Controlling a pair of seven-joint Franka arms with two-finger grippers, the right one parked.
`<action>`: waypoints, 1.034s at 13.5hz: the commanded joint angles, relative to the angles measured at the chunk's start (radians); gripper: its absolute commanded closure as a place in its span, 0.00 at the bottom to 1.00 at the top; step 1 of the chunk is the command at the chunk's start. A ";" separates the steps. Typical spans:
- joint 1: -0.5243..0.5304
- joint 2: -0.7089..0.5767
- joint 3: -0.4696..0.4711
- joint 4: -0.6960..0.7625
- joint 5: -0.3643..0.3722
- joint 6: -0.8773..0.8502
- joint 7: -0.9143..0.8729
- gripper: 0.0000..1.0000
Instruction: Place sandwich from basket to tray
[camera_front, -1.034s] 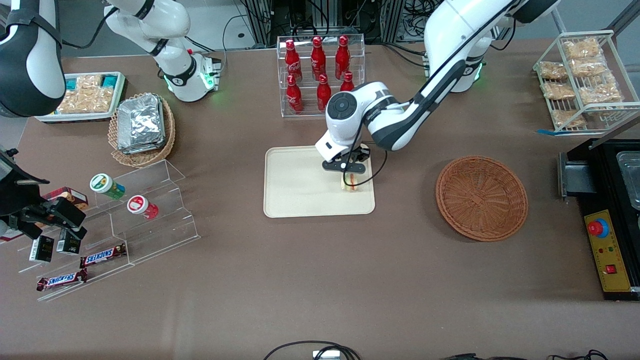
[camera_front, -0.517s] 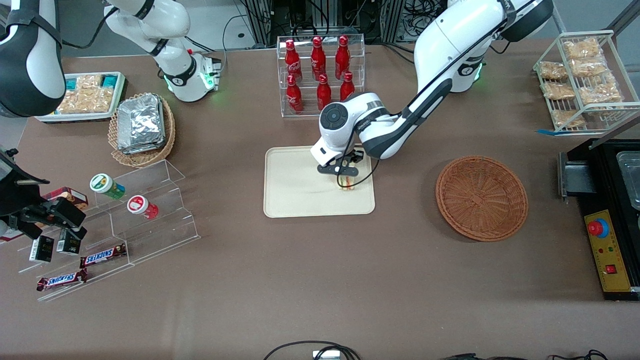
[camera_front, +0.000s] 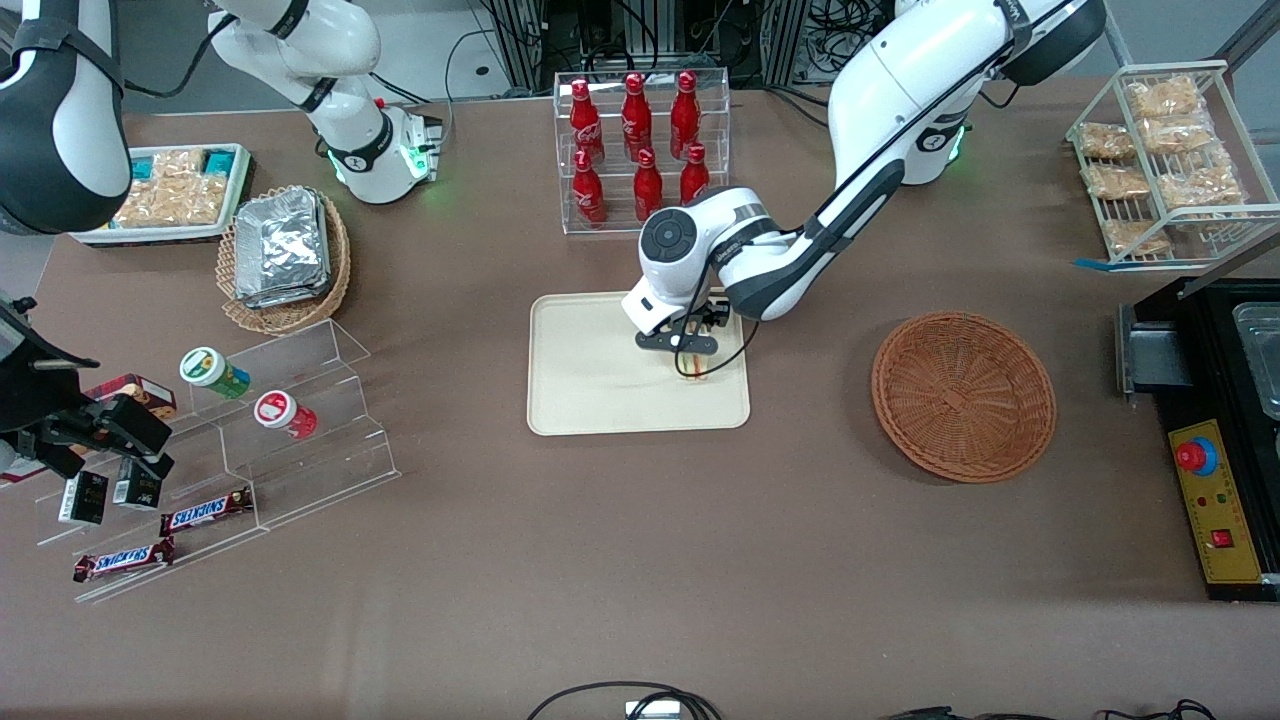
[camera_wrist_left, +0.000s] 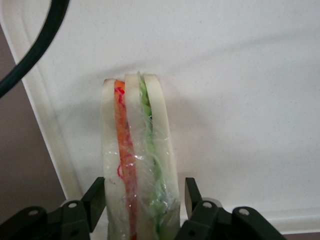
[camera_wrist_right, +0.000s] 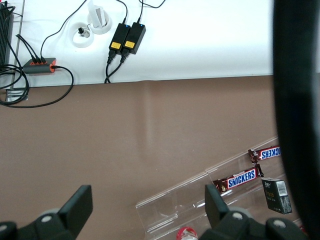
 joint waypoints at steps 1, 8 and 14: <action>-0.003 -0.025 0.005 0.055 0.014 -0.054 -0.020 0.29; 0.000 -0.025 0.013 0.322 -0.003 -0.321 -0.026 0.31; 0.001 -0.081 0.179 0.433 -0.022 -0.412 -0.011 0.35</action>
